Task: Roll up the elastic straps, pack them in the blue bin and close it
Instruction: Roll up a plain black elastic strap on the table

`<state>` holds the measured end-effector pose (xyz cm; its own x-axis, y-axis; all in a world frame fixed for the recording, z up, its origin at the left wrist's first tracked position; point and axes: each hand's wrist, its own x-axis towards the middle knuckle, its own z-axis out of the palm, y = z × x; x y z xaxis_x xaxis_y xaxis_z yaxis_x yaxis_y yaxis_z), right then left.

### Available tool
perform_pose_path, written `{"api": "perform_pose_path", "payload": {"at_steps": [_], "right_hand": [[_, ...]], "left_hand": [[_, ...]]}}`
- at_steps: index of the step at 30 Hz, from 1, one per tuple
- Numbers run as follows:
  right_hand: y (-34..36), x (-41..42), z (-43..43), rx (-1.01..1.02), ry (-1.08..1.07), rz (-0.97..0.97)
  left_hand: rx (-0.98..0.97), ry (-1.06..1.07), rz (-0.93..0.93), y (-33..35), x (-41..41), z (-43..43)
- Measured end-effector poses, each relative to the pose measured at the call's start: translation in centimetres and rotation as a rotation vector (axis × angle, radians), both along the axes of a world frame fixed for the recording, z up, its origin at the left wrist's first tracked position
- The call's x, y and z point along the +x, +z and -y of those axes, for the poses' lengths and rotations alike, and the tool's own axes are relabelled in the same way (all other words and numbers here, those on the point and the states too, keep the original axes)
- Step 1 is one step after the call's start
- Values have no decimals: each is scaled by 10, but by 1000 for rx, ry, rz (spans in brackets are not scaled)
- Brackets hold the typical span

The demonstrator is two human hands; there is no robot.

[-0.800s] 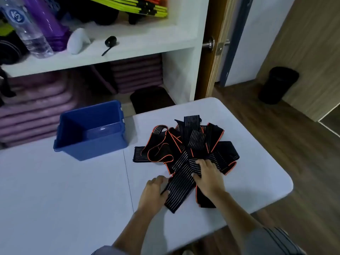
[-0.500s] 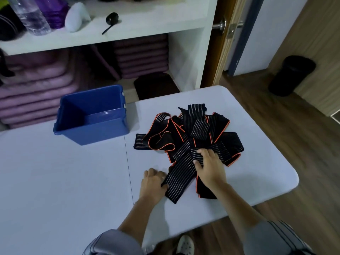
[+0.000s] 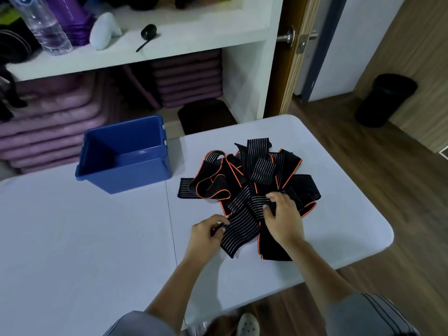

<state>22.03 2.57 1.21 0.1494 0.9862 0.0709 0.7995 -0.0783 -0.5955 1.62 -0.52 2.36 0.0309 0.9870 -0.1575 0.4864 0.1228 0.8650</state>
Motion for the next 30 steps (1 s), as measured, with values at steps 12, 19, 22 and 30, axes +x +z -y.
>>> {"api": "perform_pose_path", "payload": {"at_steps": [12, 19, 22, 30], "right_hand": [[18, 15, -28, 24, -91, -127], [16, 27, -62, 16, -110, -177], [13, 32, -84, 2, -117, -199], [-7, 42, -139, -164, -29, -122]], "left_hand": [[-241, -154, 294, 50, 12, -44], [-23, -40, 143, 50, 23, -72], [77, -7, 111, 49, 31, -88], [30, 45, -21, 38, 51, -130]]}}
